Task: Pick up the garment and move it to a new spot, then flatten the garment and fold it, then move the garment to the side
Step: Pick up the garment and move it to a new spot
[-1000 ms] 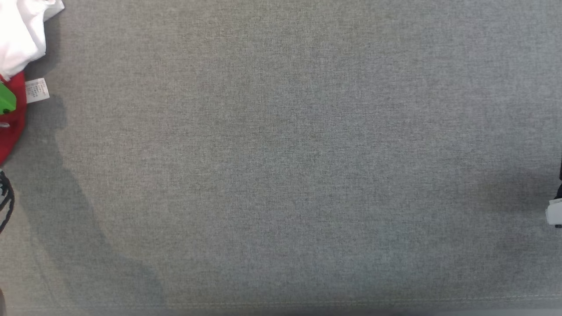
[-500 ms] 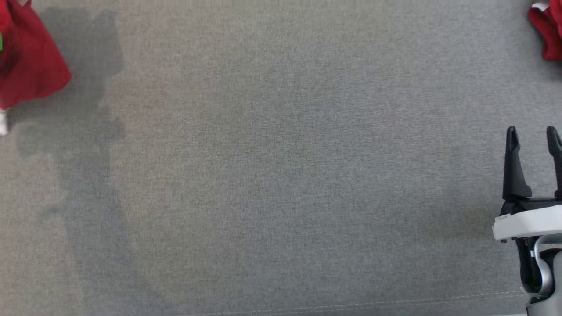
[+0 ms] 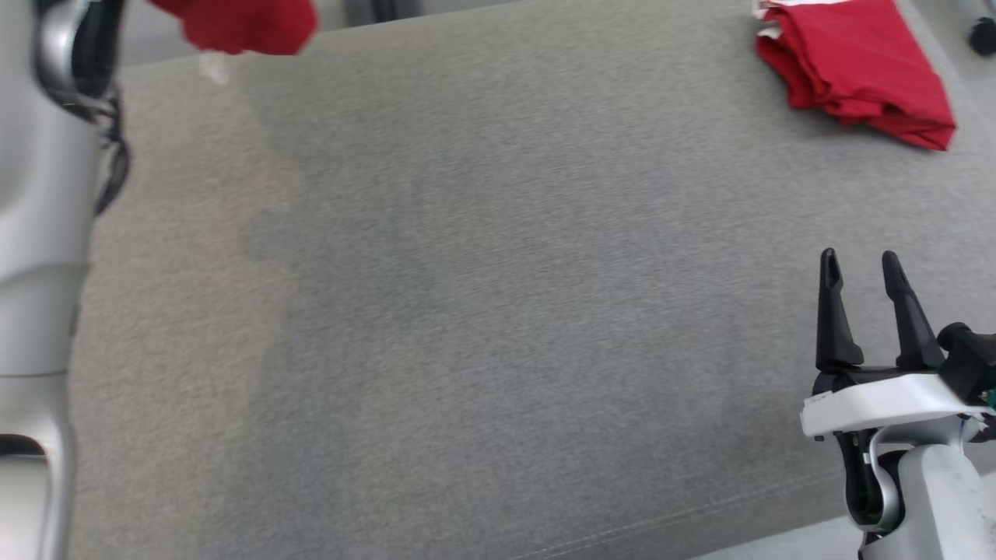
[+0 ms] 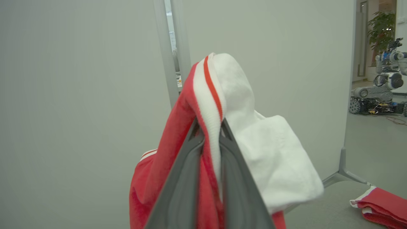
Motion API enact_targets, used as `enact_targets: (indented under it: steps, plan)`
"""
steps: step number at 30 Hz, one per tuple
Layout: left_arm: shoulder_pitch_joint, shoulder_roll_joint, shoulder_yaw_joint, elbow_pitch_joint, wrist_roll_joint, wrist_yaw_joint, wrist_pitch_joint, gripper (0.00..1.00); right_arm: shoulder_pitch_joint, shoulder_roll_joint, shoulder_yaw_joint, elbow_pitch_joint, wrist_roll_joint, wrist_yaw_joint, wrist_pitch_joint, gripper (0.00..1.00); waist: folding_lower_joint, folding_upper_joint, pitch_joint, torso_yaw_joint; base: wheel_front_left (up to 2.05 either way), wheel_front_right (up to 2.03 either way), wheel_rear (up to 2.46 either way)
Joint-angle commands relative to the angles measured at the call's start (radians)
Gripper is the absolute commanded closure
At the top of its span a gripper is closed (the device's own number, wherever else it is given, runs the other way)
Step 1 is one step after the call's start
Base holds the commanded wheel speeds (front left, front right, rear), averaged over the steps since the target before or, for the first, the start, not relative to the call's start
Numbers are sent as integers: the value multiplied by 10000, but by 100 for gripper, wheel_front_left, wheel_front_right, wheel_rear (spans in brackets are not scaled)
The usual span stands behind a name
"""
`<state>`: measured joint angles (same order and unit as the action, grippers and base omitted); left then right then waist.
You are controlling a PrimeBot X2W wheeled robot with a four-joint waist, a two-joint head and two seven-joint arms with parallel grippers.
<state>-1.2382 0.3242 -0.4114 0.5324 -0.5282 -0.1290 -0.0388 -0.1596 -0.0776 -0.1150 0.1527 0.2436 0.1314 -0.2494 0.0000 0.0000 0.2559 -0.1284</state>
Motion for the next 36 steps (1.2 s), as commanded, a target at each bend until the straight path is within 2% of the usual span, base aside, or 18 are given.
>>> enact_targets:
  steps: [1, 7, 17, 22, 23, 24, 28, 36]
  plan:
    - [218, -179, -114, -255, -42, 54, 72, 100, -135, 48, 66, 83, 63, -15, -88, 0, 0, 0, -361, -817, 0, 0, 0]
    - [1392, -980, -920, -1203, -53, 190, 283, 100, -275, 194, 364, 403, 228, -15, -172, 0, 0, 0, -353, -1383, 0, 0, 0]
    - [4774, -1281, -1213, -1103, -622, 775, -459, 100, -280, 264, 485, 177, 365, -15, -164, 0, 0, 0, -117, -1760, 0, 0, 0]
    - [6249, -1379, -1414, -790, -757, 891, -859, 100, -130, 268, 439, 200, 297, -15, -163, 0, 0, 0, -193, -1713, 0, 0, 0]
    - [6437, -1378, -1481, -722, -709, 903, -963, 56, -132, 270, 449, 221, 263, -15, -164, 0, 0, 0, -238, -1670, 0, 0, 0]
    - [6569, -1396, -1533, -659, -664, 937, -1034, 0, -128, 268, 448, 231, 247, -15, -164, 0, 0, 0, -291, -1629, 0, 0, 0]
    - [6909, -1593, -1511, -599, -747, 1004, -1482, 0, -32, 267, 481, 297, 148, -15, -163, 0, 0, 0, -664, -1410, 0, 0, 0]
    - [7237, -1400, -1018, -1026, -772, 1154, -2092, 0, 405, 239, 508, 367, -44, -15, -160, 0, 0, 0, -1607, -812, 0, 0, 0]
